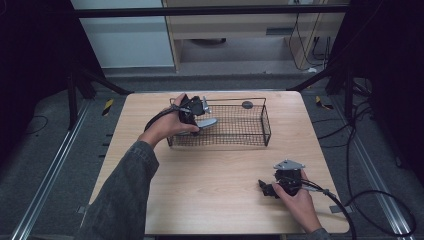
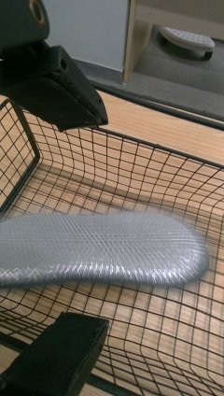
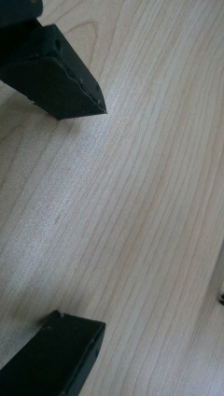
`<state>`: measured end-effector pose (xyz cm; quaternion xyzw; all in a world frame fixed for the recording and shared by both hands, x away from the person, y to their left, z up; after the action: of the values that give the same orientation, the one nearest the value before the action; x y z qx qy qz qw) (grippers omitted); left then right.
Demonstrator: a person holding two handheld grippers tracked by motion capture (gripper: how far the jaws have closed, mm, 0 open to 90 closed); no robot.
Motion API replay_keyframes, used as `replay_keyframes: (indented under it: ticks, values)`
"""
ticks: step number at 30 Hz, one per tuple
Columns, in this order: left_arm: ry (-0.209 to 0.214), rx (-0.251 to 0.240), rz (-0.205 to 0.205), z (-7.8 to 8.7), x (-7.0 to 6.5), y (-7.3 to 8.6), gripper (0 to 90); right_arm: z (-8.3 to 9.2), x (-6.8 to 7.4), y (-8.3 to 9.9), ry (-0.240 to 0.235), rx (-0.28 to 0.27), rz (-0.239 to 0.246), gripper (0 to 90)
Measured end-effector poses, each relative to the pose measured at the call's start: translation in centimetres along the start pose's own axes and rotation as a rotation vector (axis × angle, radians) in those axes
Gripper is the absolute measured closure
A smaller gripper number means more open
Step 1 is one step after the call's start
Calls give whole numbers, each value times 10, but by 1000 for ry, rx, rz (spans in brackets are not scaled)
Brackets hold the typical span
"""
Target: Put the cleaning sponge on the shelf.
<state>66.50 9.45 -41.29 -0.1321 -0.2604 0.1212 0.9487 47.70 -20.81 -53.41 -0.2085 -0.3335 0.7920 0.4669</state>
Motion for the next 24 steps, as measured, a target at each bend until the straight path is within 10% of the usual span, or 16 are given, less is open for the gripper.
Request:
replay_keyframes:
  ticks: [24]
  values:
    - [5,-84,36,27,-10,-9,73,0,0,0,0,3,-2,4]
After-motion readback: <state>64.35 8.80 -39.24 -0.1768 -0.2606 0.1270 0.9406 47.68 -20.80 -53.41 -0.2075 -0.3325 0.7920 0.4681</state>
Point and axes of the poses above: each handheld gripper's, and its own axes: z roughly backward along the jaws, y roughly out of its underside, x roughly to its left, the point moved 3 cm from there along -z, roughly forward along the jaws, and after that the axes turned 1 degree about z, right-handed, at the moved point
